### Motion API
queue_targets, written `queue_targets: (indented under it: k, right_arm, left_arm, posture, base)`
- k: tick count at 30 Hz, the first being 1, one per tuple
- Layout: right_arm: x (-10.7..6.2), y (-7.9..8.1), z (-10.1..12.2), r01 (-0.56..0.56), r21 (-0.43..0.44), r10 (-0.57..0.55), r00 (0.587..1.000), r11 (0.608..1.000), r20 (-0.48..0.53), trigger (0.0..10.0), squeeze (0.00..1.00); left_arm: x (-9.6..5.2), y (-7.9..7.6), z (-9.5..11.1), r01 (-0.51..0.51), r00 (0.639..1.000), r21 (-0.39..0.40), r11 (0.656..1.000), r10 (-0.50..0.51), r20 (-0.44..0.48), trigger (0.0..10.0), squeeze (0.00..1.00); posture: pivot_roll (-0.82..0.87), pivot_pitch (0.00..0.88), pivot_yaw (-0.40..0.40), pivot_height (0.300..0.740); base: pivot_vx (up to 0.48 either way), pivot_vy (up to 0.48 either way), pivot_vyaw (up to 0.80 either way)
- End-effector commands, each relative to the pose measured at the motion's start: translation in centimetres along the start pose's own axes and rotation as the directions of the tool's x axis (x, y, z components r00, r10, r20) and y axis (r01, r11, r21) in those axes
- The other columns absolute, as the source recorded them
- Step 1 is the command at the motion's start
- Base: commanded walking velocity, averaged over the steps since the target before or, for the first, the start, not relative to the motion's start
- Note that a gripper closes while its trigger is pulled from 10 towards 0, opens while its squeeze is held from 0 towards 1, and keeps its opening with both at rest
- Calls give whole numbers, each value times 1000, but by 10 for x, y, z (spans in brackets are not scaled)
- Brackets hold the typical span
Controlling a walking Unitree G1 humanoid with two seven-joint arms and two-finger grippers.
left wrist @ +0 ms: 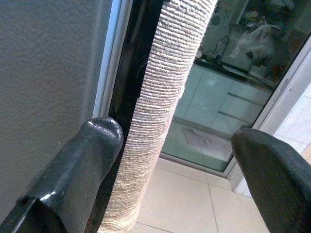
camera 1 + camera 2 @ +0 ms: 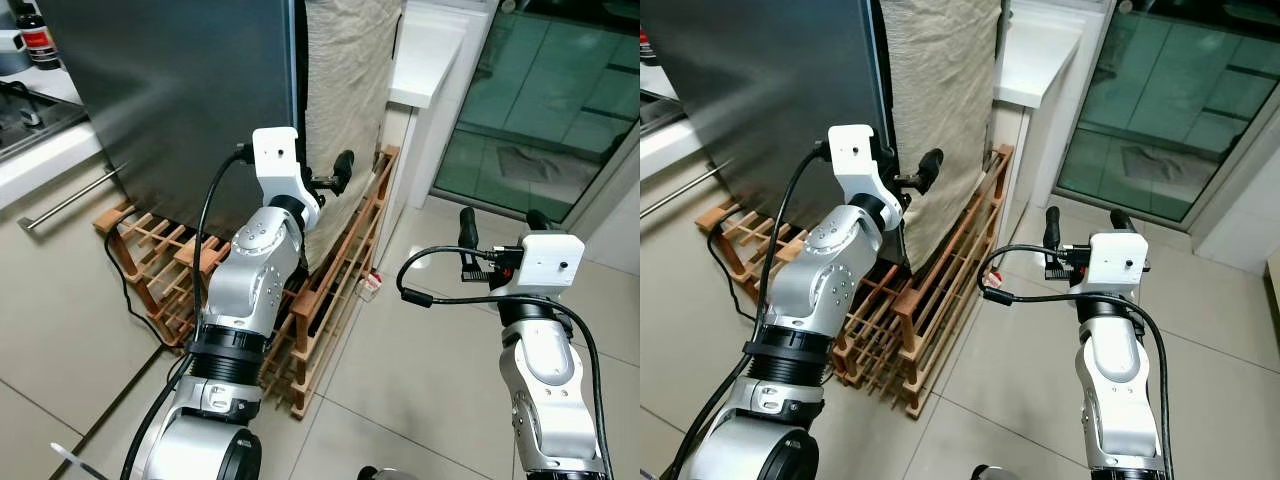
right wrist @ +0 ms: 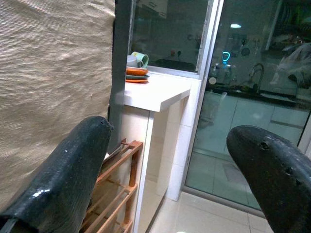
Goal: Restocking fridge
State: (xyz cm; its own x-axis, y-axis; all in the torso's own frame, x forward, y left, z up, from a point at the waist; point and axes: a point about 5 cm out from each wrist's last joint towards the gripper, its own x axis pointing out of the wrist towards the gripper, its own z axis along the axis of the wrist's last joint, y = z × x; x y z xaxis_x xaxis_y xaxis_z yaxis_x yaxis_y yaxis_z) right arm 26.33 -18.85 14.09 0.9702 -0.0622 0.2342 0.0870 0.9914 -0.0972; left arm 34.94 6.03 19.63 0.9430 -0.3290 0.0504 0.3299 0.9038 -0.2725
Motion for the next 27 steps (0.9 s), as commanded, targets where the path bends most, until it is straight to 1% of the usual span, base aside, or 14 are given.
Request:
queue_targets:
  k: [1, 5, 6, 9, 14, 17, 19, 20, 21, 23, 24, 25, 27]
  right_arm:
    - [2, 0, 7, 5, 3, -5, 1000, 1000, 29, 10000, 0]
    - [2, 0, 7, 6, 4, -6, 1000, 1000, 29, 10000, 0]
    - [2, 0, 7, 6, 5, -6, 1000, 1000, 30, 10000, 0]
    - [2, 0, 8, 7, 6, -7, 999, 1000, 33, 10000, 0]
    - [2, 0, 9, 8, 6, -9, 999, 1000, 38, 10000, 0]
    - [0, -1, 8, 4, 5, -4, 999, 1000, 32, 10000, 0]
    - [1, 0, 8, 2, 4, -2, 999, 1000, 32, 10000, 0]
    - [1, -1, 9, 1, 4, -1, 999, 1000, 34, 10000, 0]
    - [3, -1, 9, 0, 3, 0, 999, 1000, 36, 10000, 0]
    - [4, -1, 9, -2, 3, 2, 999, 1000, 37, 10000, 0]
    - [5, 0, 9, -5, 5, 5, 999, 1000, 37, 10000, 0]
    - [5, 1, 9, -8, 6, 7, 999, 1000, 37, 10000, 0]
    - [5, 3, 7, -25, 10, 25, 999, 1000, 23, 10000, 0]
  left_arm:
    - [4, -8, 7, 31, 999, 11, 999, -31, 18, 10000, 0]
    - [5, -12, 9, 46, 998, 30, 998, -47, 47, 10000, 0]
    - [5, -13, 13, 46, 996, 35, 998, -49, 81, 10000, 0]
    - [5, -12, 15, 39, 994, 43, 998, -43, 105, 10000, 0]
    - [3, -10, 16, 26, 993, 33, 999, -30, 118, 10000, 0]
    - [2, -18, 13, 61, 992, 17, 998, -63, 111, 10000, 0]
    - [2, -20, 13, 73, 991, 12, 997, -74, 110, 10000, 0]
    - [3, -24, 12, 106, 989, 13, 994, -107, 105, 10000, 0]
    - [4, -32, 11, 162, 981, 51, 985, -166, 96, 10000, 0]
    - [5, -44, 10, 247, 964, 33, 968, -249, 96, 10000, 0]
    - [5, -53, 11, 318, 943, 20, 948, -318, 102, 10000, 0]
    - [4, -58, 12, 365, 925, 12, 931, -364, 106, 10000, 0]
    - [4, -65, 13, 420, 902, 3, 908, -418, 110, 10000, 0]
  posture:
    - [-139, 0, 16, 740]
    - [-139, 0, 15, 740]
    - [-139, 0, 15, 740]
    - [-142, 0, 17, 740]
    - [-144, 0, 19, 740]
    - [-145, 0, 14, 740]
    - [-145, 0, 14, 740]
    - [-148, 0, 12, 740]
    - [-146, 0, 11, 740]
    - [-146, 0, 11, 740]
    - [-146, 0, 11, 740]
    - [-146, 0, 12, 740]
    - [-146, 0, 12, 740]
  base:
    - [0, 0, 0]
    - [0, 0, 0]
    - [0, 0, 0]
    - [0, 0, 0]
    - [0, 0, 0]
    - [0, 0, 0]
    - [0, 0, 0]
    - [0, 0, 0]
    - [0, 0, 0]
    - [0, 0, 0]
    - [0, 0, 0]
    - [0, 0, 0]
    - [0, 0, 0]
